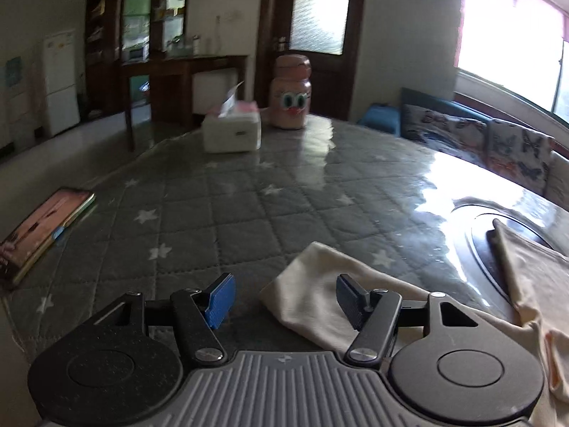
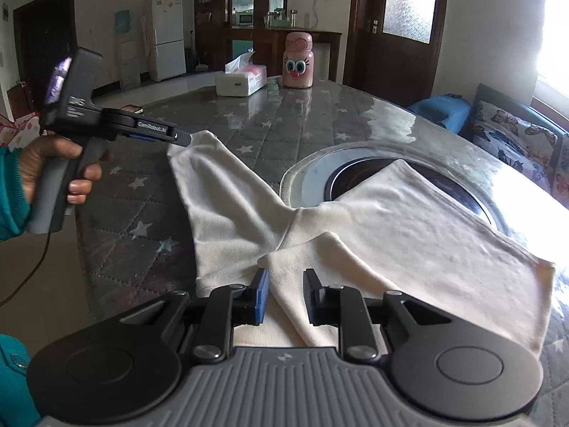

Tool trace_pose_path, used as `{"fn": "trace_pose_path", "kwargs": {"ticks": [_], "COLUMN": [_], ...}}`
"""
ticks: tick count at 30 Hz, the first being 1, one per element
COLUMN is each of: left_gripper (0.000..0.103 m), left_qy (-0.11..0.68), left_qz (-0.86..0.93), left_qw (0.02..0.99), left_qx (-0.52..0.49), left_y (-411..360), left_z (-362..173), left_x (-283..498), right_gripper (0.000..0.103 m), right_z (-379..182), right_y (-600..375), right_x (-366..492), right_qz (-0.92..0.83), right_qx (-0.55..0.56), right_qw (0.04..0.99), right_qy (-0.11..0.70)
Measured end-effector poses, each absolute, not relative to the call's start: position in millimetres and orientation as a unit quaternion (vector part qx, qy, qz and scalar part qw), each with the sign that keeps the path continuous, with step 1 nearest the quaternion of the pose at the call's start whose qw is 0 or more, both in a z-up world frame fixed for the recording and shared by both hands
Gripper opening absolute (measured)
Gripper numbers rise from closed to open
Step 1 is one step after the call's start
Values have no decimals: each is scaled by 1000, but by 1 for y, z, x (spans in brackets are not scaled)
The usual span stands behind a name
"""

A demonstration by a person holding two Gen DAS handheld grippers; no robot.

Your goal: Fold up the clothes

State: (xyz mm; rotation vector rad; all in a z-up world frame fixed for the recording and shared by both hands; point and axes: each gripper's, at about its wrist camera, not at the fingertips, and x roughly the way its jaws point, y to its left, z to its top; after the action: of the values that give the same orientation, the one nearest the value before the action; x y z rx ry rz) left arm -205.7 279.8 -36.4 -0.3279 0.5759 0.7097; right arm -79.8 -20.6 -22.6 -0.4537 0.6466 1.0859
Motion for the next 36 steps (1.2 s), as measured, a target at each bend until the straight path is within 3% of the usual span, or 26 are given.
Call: {"fn": "trace_pose_path", "kwargs": {"ticks": [6,8,12,19,28,36], "left_gripper": [47,28,10,6,6,6], "left_qy": [282,282,275,234,215,251], "left_qz": [352,355,338,256,58,-106], "left_qw": [874,873,879,910,951,948], "left_qx": [-181,-178,-196,-225,-212,-161], "left_y": [287,287,289,261,156,53], "left_z": [-44,-43,-38,2,56,46], "left_x": [-205,-205,-206,-202,-161,-118], "right_gripper": [24,25,25,25,25,25], "right_z": [-17,-17,-16,-9,-5,-9], "right_y": [-35,-41,-55,-93,-157,-202], "right_x": [-82,-81,-80,-73,-65,-61], "right_qz": [496,492,479,441,382,341], "right_qx": [-195,-189,-179,-148,-111,-82], "right_qw": [792,795,805,834,871,890], "right_qy": [298,299,301,296,288,292]}}
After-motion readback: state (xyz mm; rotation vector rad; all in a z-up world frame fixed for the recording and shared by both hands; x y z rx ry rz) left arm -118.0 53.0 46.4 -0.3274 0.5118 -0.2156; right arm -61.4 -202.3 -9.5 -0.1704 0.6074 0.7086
